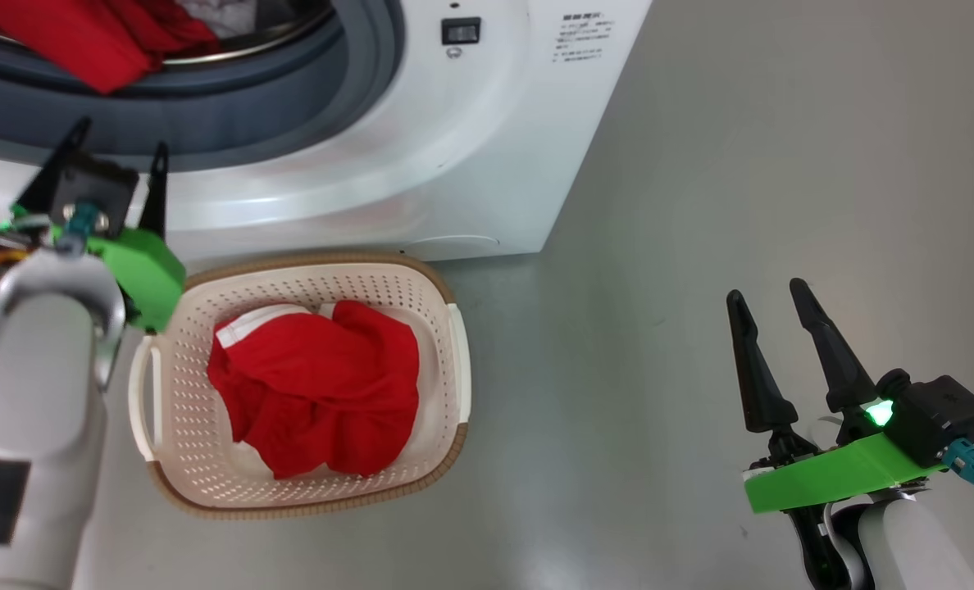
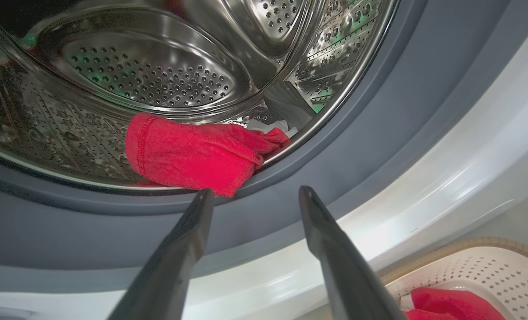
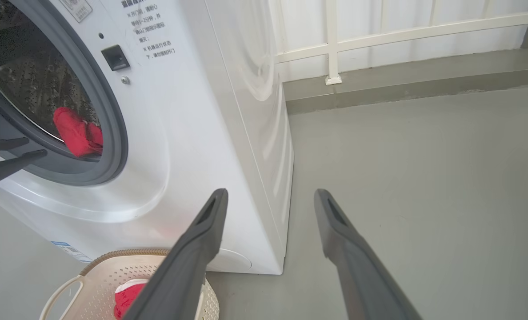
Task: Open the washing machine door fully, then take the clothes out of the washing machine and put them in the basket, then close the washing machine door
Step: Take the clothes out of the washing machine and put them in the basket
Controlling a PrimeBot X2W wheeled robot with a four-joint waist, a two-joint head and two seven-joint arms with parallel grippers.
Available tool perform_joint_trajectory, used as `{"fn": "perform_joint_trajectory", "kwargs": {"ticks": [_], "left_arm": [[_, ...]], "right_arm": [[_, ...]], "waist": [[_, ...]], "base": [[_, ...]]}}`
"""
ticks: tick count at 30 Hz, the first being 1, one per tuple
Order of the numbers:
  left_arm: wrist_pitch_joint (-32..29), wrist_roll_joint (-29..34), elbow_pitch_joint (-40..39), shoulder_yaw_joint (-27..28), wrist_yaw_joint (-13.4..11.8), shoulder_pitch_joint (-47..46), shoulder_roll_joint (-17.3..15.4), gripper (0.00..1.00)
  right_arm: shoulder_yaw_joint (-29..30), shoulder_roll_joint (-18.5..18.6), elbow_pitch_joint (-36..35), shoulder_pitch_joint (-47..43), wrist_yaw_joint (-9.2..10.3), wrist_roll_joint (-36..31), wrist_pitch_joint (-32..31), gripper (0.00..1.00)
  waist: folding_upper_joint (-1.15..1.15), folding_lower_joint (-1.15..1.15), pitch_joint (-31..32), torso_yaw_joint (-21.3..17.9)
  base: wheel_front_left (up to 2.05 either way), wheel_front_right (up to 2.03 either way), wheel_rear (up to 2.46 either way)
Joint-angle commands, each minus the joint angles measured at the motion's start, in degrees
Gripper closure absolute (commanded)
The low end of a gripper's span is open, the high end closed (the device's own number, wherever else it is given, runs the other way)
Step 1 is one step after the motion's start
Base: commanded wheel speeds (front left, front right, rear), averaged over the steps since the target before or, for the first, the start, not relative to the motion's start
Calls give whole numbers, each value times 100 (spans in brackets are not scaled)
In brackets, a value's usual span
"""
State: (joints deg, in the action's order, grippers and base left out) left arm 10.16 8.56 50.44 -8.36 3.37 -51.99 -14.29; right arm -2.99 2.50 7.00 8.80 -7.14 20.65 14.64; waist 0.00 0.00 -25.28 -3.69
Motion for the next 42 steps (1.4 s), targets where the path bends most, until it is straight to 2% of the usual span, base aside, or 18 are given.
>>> {"fn": "perform_joint_trajectory", "kwargs": {"ticks": [1, 9, 18, 39, 40, 41, 42], "left_arm": [[-20, 98, -1, 88, -70, -216, -311, 0], [-321, 458, 1086, -289, -195, -1347, -420, 0], [-575, 630, 1882, -536, -307, -2097, -527, 0], [-938, 618, 2281, -781, -658, -2596, -758, 0], [-945, 607, 2286, -785, -676, -2601, -769, 23], [-952, 598, 2291, -791, -690, -2602, -780, 51], [-955, 580, 2295, -787, -710, -2603, -792, 67]], "right_arm": [[-157, 38, -141, 84, -35, 42, 36, 0], [-206, 38, -183, 225, -35, 76, 36, 0], [-322, 38, -234, 391, -35, 159, 36, 0], [-472, 38, -332, 563, -35, 302, 36, 0], [-475, 38, -333, 565, -35, 308, 36, 0], [-475, 38, -332, 564, -35, 314, 36, 0], [-467, 38, -329, 560, -35, 322, 36, 0]], "waist": [[0, 0, -68, -60], [0, 0, -263, -154], [0, 0, -531, -345], [0, 0, -892, -746], [0, 0, -897, -758], [0, 0, -897, -769], [0, 0, -896, -779]], "base": [[0, 0, 0], [0, 0, 0], [0, 0, 0], [0, 0, 0], [0, 0, 0], [0, 0, 0], [0, 0, 0]]}}
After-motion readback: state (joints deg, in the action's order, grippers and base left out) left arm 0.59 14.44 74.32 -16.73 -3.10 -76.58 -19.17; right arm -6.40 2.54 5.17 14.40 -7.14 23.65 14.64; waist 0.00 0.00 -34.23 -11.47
